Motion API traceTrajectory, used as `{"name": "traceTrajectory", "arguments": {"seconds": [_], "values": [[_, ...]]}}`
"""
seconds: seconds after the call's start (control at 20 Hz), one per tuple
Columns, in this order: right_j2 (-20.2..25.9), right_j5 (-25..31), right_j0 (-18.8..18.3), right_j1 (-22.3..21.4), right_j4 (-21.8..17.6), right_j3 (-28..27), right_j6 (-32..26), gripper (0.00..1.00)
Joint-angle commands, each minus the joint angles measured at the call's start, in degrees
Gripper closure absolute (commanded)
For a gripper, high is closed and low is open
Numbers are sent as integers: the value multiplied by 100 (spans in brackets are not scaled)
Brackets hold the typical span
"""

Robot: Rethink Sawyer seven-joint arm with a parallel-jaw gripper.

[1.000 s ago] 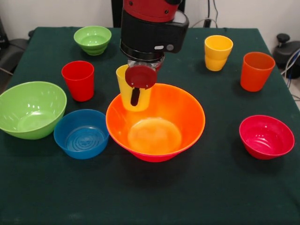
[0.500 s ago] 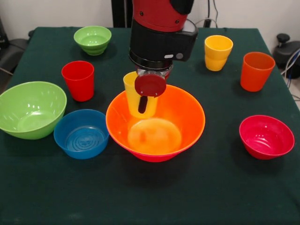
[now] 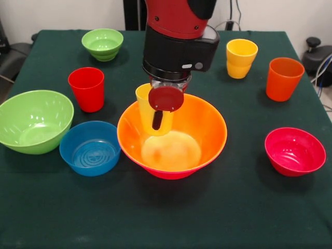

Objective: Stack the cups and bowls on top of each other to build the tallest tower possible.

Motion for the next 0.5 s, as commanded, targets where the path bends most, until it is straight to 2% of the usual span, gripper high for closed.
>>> {"name": "traceTrajectory", "arguments": {"seconds": [0.05, 0.3, 0.5], "values": [[394, 552, -61, -17, -364, -78, -1234, 100], [594, 348, -155, 246, -343, -175, -1321, 100], [492, 305, -94, 325, -412, -221, -1252, 100]]}}
